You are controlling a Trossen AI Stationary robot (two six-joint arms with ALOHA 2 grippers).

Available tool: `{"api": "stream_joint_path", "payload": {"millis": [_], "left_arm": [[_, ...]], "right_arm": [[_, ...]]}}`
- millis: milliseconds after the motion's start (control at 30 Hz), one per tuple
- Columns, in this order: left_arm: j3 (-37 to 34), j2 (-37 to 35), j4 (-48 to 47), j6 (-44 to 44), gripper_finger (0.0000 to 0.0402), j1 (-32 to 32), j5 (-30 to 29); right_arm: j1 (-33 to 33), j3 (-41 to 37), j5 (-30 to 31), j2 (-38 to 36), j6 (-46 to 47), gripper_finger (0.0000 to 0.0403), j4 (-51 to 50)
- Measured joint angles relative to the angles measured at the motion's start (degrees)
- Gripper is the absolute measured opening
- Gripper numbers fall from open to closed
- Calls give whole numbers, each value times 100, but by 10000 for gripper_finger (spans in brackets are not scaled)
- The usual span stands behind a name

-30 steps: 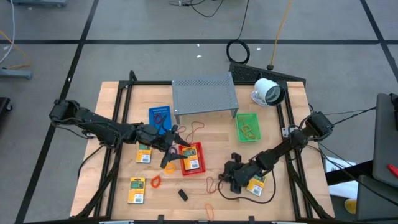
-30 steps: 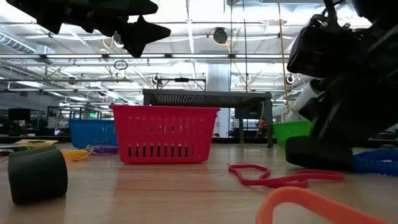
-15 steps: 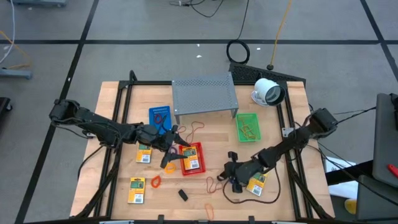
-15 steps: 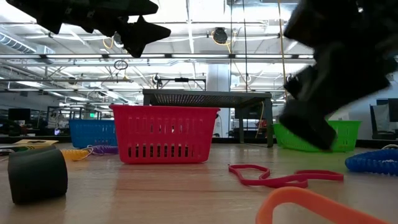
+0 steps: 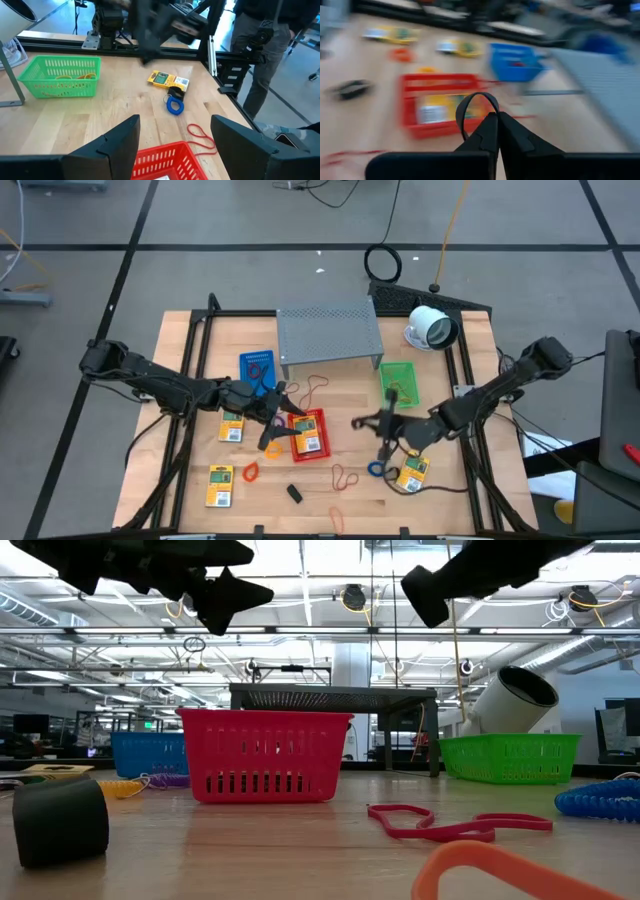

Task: Pick & Place Office Desk Supplies
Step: Put the top black rubber band into the green bin

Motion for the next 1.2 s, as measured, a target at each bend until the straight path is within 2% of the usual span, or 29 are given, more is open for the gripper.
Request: {"api": "stream_joint_path", "payload": {"millis": [133, 333, 467, 600, 967, 1200], "left_arm": [[0, -1, -53, -94, 255, 0, 0], [0, -1, -233, -177, 255, 0, 0], [0, -1, -334, -424, 255, -4, 2], [0, -1, -332, -579, 255, -4, 2], [0, -1, -330, -606, 255, -2, 0], [0, -1, -328, -573, 255, 0, 1]], "right_arm": [[0, 0, 1224, -246, 14, 1, -286], [2, -2, 2013, -397, 496, 0, -886], [2, -4, 2789, -495, 1159, 0, -1484], [2, -4, 3256, -561, 1907, 0, -2117], [0, -4, 3446, -618, 3710, 0, -3687], [10, -36, 2864, -1006, 4886, 0, -4947]]}}
